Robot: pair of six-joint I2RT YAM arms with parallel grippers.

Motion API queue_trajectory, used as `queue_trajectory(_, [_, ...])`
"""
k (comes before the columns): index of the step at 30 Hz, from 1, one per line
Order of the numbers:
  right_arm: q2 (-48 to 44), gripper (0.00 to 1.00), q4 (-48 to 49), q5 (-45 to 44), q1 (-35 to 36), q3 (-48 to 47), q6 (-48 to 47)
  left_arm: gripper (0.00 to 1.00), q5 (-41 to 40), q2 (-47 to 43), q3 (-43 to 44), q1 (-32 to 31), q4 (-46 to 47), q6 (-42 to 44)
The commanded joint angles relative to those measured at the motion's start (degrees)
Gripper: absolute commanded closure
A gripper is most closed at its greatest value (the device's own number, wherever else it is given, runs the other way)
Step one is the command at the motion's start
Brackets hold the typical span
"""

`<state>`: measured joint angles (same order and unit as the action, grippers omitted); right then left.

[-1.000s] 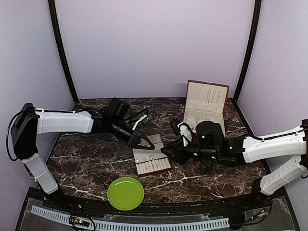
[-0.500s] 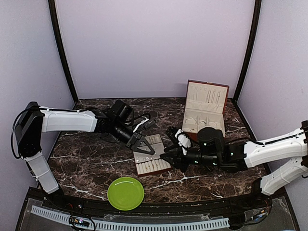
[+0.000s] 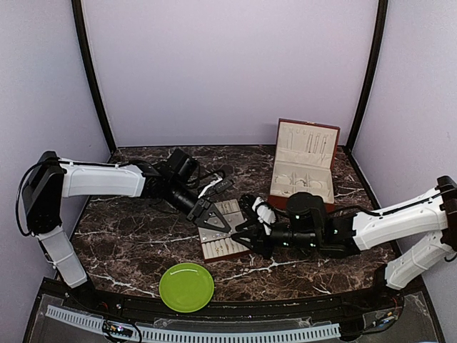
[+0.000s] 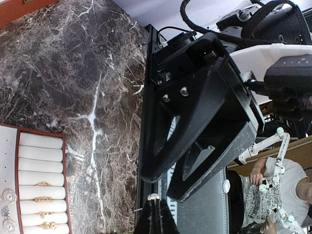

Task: Organize the mixed jewelry
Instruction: Pass from the left arm to the right

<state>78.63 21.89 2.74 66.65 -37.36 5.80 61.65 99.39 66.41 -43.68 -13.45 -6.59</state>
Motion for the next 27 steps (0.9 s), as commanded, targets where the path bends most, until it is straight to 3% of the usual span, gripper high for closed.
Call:
queue_trajectory(1, [1.4,0.74,1.92,1.59,0.46,-2.18,-0.21,1.0,1.77,-0.87,1.27,-0.64,-1.05,1.47])
queue_trajectory(18, [2.06,0.82,1.51,0.49,0.43,-3.25,0.54,1.0,1.52,-1.52,1.27,-1.58,-1.21,1.87])
queue_trajectory(27, [0.48,0.78,1.29,0.5,0.46,-1.48,1.65,1.0,3.0,-1.98,1.26,-1.58,-1.22,2.02])
